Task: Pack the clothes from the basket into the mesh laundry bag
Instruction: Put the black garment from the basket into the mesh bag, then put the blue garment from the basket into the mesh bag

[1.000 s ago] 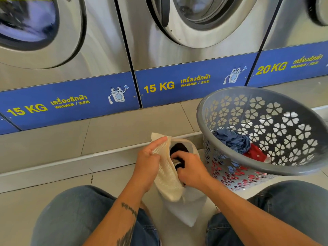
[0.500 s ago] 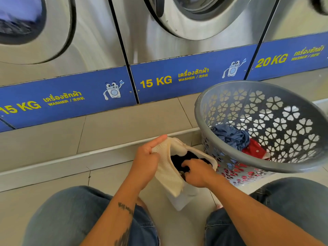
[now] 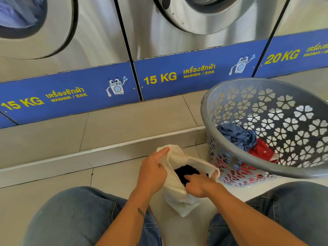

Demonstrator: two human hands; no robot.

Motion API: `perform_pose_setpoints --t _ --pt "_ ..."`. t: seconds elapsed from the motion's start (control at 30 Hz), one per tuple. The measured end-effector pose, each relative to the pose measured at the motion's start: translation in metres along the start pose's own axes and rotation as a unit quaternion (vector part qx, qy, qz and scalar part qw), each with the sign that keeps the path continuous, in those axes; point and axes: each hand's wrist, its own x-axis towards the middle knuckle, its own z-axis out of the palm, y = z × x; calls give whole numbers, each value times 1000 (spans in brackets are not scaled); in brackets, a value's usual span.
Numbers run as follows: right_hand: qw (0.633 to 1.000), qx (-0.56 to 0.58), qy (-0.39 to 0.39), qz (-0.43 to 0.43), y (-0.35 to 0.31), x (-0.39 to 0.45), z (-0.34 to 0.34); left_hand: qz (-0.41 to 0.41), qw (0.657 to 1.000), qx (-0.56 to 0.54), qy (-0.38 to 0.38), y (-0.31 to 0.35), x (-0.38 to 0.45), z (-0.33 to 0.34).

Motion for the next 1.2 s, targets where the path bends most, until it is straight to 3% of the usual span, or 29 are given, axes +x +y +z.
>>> perform_pose_setpoints --t 0.17,0.3,0.43,0.57,0.63,0.77,0.93,1.1,1.2 --pt "982 149 96 -65 -12 -31 -46 -39 994 -98 19 11 8 0" --pt "977 150 103 -114 -17 -78 -102 -45 990 -127 27 20 9 7" --pt "941 197 200 -190 -10 -130 -152 -17 994 -104 22 32 17 10" --pt "928 177 305 -121 38 -128 -197 10 993 -114 39 55 38 -4" --pt "954 112 275 -50 69 -103 -203 25 993 -102 45 72 52 -14" --pt "990 -38 124 59 107 -50 -193 67 996 -59 4 94 78 -28" --pt "972 -185 66 127 131 15 -192 33 999 -12 7 81 109 -12" --pt "956 -236 -1 175 143 87 -194 -20 1000 -11 18 86 137 13" --pt "958 -210 -15 195 162 122 -180 -39 998 -34 32 81 145 16"
